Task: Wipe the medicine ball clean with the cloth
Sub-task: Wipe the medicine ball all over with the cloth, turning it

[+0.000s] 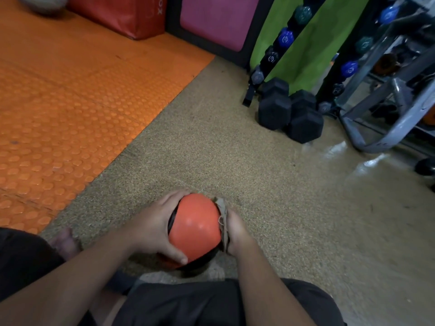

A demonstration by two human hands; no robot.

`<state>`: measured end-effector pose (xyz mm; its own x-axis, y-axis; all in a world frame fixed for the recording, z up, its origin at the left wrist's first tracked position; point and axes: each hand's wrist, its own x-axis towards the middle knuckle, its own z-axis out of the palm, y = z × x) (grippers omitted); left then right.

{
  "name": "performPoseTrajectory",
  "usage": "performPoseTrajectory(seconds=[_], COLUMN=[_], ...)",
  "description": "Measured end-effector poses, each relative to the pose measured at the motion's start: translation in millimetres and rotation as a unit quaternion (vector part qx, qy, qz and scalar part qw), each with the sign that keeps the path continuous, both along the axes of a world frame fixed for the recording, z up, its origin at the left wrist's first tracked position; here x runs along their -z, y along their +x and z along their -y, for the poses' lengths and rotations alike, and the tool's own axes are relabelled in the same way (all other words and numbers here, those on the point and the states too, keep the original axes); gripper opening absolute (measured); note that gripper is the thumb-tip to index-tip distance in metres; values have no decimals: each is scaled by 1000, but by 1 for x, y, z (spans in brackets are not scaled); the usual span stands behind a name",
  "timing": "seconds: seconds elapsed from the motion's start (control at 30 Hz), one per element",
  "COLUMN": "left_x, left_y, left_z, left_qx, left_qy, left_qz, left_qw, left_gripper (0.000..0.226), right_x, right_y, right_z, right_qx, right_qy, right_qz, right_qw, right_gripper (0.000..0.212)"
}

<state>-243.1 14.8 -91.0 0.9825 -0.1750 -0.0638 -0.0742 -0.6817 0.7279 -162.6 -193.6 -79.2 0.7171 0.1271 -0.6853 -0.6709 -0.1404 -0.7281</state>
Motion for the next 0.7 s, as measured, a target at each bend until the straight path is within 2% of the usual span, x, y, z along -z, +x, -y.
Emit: performPoseTrajectory(seconds=[0.07, 0.17, 0.27, 0.33, 0.4, 0.43, 0.5, 0.57, 0.63, 0.7], left_x=[-1, -2, 2, 8, 13, 16, 20, 25, 32, 40], left_y=[-3, -5, -7, -4, 2, 6, 12, 13, 13, 11], left_z=[-3, -9, -11, -10, -7, -5, -3, -4, -8, -14], left_qx=[-3, -24, -11, -14, -28, -38, -52, -51, -38, -26], left_qy=[-17, -47, -35, -49, -110, -134, -154, -158, -160, -162], left_qz=[-20, -54, -12, -20, -39, -33, -14, -1, 16, 26], left_qw=[1000, 997, 999, 999, 993, 990, 987, 986, 986, 986], left_gripper=[160, 159, 162, 160, 154, 150, 145, 145, 144, 140], right_x=[3, 4, 1, -7, -9, -8, 2, 4, -3, -12], right_y=[-2, -8, -13, -16, -21, -24, -33, -46, -58, -61], right_z=[7, 0, -1, 3, 3, 2, -1, -12, -23, -24], right_qx=[9, 31, 55, 64, 8, -37, -138, -226, -313, -395], right_qy=[10, 20, 54, 62, -13, -93, -247, -367, -426, -428], right_qz=[-52, -51, 14, 90, 217, 303, 454, 516, 542, 584], right_qw=[999, 998, 997, 992, 976, 948, 845, 740, 654, 566], right_gripper=[66, 58, 50, 37, 29, 29, 46, 60, 58, 55])
